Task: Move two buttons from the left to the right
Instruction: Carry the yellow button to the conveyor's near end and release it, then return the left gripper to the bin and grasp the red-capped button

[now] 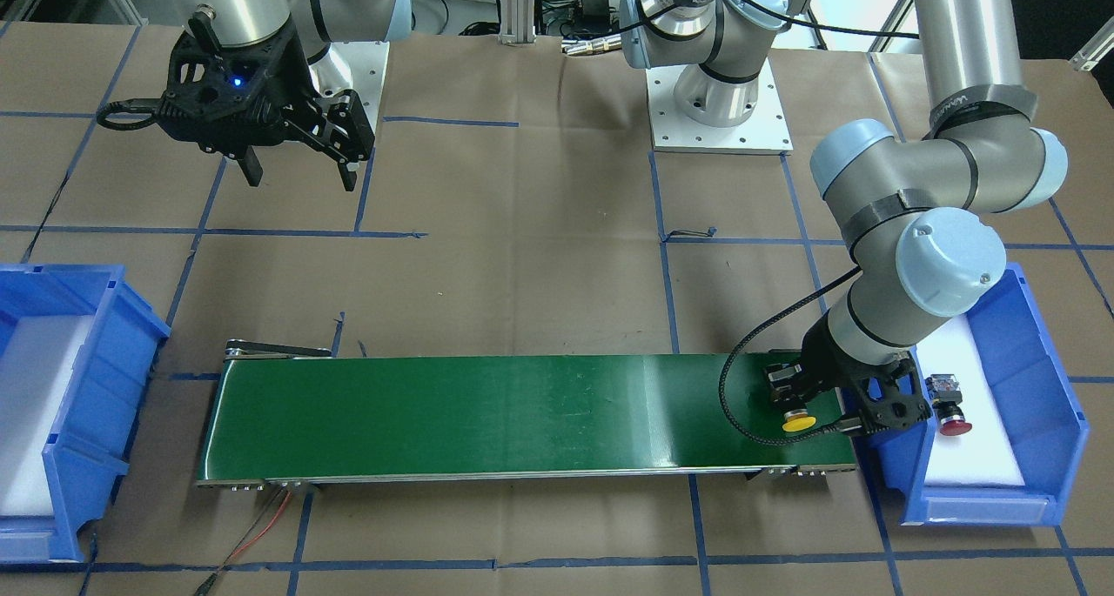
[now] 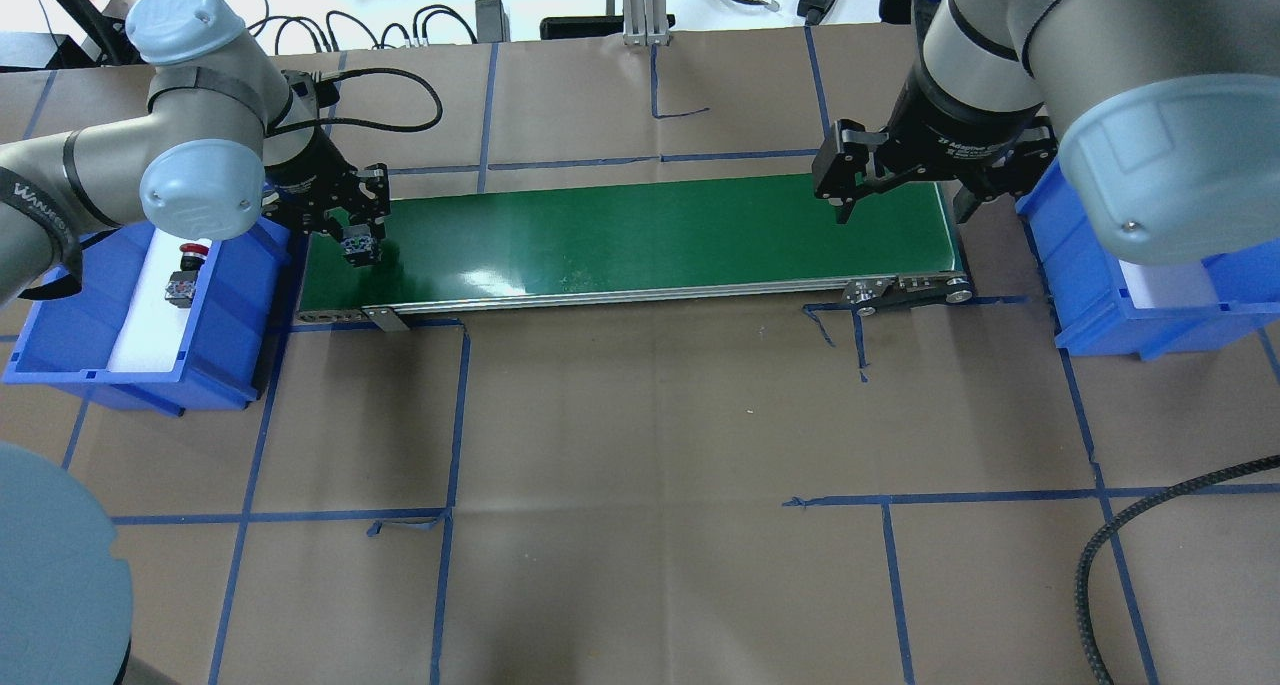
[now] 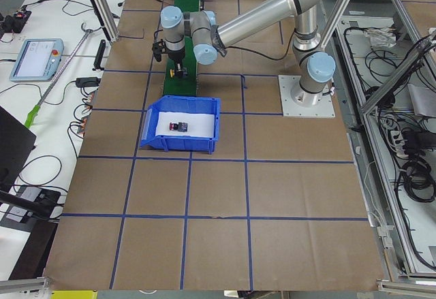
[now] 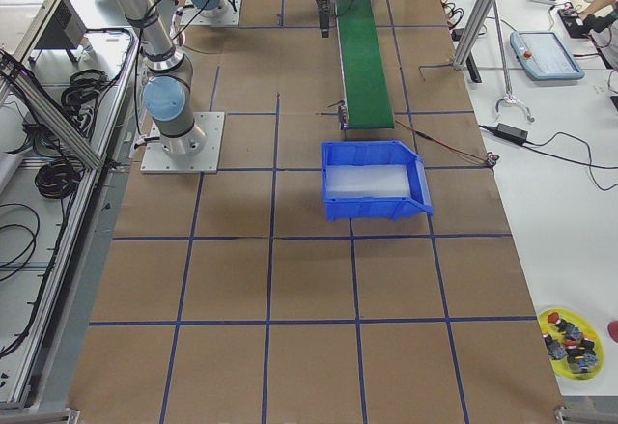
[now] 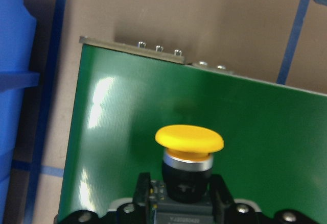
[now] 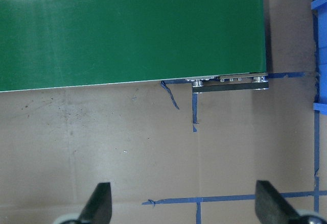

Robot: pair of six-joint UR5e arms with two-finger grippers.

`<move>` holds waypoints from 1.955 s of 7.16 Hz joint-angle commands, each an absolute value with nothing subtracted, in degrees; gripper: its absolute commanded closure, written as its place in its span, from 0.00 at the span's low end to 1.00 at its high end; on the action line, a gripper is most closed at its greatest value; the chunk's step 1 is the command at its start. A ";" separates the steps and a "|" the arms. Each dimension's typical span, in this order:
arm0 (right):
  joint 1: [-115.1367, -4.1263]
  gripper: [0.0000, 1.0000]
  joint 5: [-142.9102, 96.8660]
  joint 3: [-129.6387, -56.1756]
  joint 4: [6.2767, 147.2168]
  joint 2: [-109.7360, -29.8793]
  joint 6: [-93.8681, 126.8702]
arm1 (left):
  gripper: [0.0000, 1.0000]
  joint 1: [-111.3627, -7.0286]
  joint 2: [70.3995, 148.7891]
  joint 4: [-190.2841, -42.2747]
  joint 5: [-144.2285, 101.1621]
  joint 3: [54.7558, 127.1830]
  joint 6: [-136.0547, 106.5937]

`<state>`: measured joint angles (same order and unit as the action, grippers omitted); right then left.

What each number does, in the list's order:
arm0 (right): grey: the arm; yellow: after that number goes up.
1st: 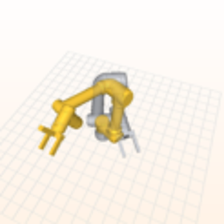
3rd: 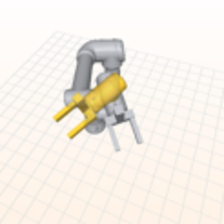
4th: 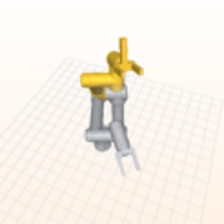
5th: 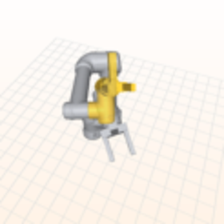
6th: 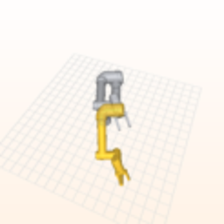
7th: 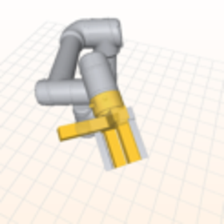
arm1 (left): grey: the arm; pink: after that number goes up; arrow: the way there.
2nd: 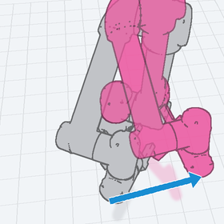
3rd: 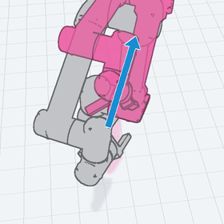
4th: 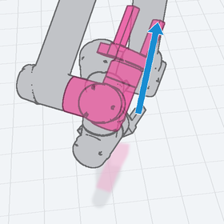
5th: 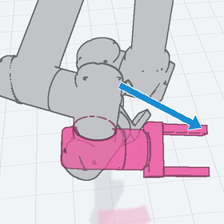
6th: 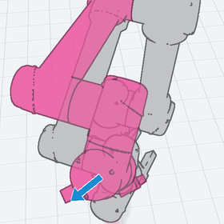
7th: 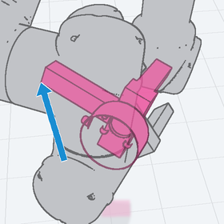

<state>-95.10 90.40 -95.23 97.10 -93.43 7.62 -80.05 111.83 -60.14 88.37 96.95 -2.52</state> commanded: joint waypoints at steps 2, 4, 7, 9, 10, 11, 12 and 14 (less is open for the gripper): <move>-95.10 0.00 90.44 -95.36 96.86 -93.43 7.73 | 0.97 -81.03 114.08 -57.75 88.50 97.12 -2.46; -95.18 0.00 90.35 -95.36 96.59 -93.52 7.82 | 0.00 -81.30 113.12 -57.48 88.59 96.68 -2.55; -95.19 0.00 90.35 -95.27 96.50 -93.60 7.82 | 0.00 -81.47 110.05 -59.32 88.42 95.01 -0.45; -95.19 0.00 90.44 -95.19 96.59 -93.52 7.74 | 0.00 -80.78 105.14 -68.41 88.51 92.39 3.50; -95.19 0.00 90.44 -95.36 96.59 -93.52 7.73 | 0.00 -80.42 103.38 -74.30 88.59 89.33 6.13; -95.19 0.00 90.35 -95.36 96.50 -93.60 7.91 | 0.00 -79.64 103.01 -77.40 88.85 86.95 9.72; -95.19 0.00 90.35 -95.27 96.59 -93.60 8.00 | 0.00 -77.11 103.01 -78.21 88.86 86.40 13.24; -95.19 0.00 90.35 -95.36 96.68 -93.60 8.17 | 0.00 -69.47 103.27 -78.22 88.68 86.92 22.19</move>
